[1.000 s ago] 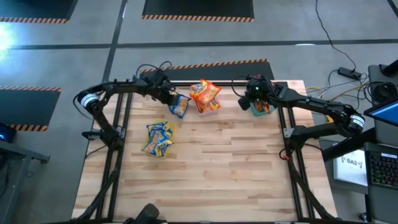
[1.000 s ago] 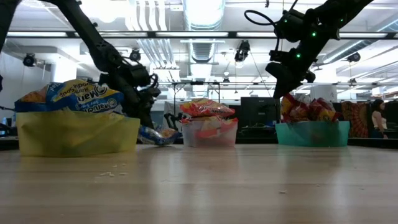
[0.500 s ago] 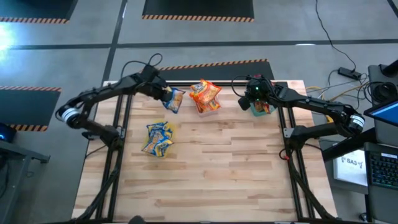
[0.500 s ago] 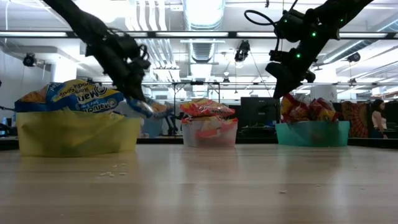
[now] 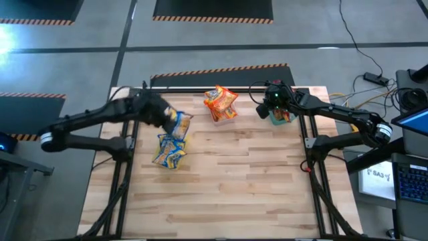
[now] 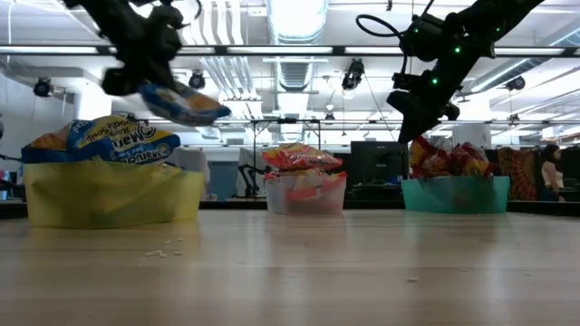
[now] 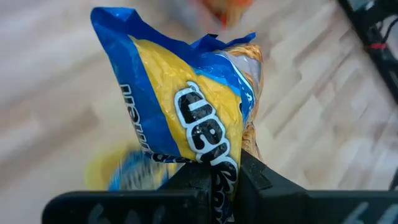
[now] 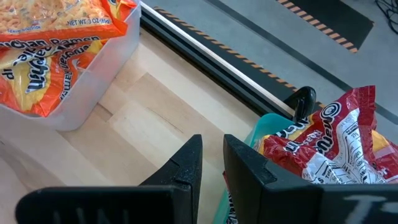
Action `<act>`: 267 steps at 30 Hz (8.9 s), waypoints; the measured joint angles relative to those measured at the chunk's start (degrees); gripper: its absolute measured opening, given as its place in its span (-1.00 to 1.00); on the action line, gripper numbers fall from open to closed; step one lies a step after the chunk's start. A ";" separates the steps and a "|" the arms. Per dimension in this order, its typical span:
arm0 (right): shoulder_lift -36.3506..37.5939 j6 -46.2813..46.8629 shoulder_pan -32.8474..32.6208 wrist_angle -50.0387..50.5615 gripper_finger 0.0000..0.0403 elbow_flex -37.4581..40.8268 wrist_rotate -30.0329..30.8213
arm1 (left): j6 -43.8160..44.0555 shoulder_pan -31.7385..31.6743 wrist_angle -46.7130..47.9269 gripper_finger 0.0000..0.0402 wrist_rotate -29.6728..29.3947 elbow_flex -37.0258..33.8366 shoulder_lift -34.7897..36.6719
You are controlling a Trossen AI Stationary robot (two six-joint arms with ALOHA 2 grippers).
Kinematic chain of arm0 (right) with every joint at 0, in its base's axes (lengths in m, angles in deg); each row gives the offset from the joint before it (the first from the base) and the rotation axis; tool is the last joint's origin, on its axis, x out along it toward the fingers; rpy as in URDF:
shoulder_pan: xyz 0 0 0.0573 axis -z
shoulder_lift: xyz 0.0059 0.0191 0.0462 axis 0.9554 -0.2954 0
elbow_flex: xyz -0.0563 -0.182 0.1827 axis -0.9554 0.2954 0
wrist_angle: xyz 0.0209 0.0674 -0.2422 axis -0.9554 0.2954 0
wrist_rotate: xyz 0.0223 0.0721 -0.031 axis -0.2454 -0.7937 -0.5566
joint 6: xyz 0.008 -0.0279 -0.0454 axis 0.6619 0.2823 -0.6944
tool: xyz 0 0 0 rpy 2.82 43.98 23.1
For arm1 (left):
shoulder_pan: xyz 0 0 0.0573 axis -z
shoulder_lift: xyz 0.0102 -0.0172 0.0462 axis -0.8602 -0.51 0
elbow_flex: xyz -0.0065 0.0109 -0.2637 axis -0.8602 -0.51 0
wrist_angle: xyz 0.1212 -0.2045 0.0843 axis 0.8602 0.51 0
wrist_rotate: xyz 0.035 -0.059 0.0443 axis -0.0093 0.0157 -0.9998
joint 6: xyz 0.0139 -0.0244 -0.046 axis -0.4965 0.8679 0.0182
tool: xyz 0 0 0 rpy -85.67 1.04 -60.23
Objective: Sort Maruchan noodles
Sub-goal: Put the blue noodle pack into the yellow bin, then return to Home Position
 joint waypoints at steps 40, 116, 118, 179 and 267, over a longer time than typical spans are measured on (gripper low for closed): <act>0.00 0.00 0.01 0.00 -0.72 0.00 0.00 | 26.16 25.41 19.00 -0.53 -13.98 0.67 -12.29; 0.00 0.00 -0.01 0.00 -0.72 0.02 -0.01 | -19.47 23.60 -57.68 0.42 -51.97 -51.27 39.17; 0.00 0.00 -0.01 0.00 -0.72 0.02 0.00 | -19.47 23.60 -57.89 0.42 -51.99 -51.05 39.15; 48.12 9.44 -0.28 -56.33 -0.72 43.39 -21.72 | -19.44 23.60 -57.70 0.42 -52.03 -50.88 39.11; 58.42 10.97 -0.28 -49.24 -0.72 43.82 -22.86 | -19.44 23.62 -57.70 0.42 -52.03 -50.87 39.11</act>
